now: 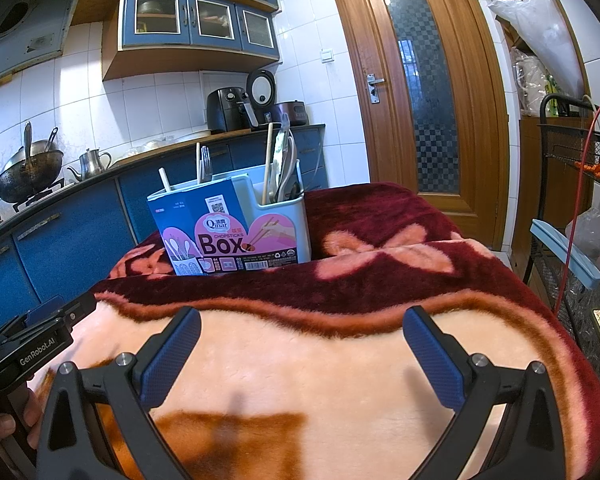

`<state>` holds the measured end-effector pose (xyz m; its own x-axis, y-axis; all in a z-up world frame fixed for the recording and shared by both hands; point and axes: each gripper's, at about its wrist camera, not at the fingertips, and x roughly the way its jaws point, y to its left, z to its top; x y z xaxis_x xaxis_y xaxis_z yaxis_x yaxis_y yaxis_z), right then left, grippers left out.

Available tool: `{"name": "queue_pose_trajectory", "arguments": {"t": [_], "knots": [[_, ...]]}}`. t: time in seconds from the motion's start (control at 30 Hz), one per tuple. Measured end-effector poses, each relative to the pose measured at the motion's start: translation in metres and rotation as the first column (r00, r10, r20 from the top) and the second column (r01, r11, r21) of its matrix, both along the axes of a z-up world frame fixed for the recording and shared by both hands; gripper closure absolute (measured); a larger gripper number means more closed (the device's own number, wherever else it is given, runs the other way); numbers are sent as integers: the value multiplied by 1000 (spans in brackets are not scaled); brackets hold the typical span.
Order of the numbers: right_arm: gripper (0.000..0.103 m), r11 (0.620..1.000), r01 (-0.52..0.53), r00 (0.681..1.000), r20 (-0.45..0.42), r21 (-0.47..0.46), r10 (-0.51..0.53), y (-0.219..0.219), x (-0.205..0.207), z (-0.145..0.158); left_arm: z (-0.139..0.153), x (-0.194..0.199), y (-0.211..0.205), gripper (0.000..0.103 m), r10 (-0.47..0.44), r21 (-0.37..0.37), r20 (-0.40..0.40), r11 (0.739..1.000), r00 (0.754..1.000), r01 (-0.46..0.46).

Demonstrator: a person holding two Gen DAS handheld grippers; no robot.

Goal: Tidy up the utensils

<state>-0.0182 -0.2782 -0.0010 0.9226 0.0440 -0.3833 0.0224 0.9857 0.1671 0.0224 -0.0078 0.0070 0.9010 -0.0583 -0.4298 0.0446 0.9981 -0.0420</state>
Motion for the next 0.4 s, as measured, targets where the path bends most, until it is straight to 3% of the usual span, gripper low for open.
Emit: {"name": "queue_pose_trajectory", "arguments": {"t": [0.4], "knots": [[0, 1000, 0, 1000, 0, 0, 0, 0, 0, 0, 0, 1, 1, 37, 2, -1, -5, 1000, 1000, -2]]}}
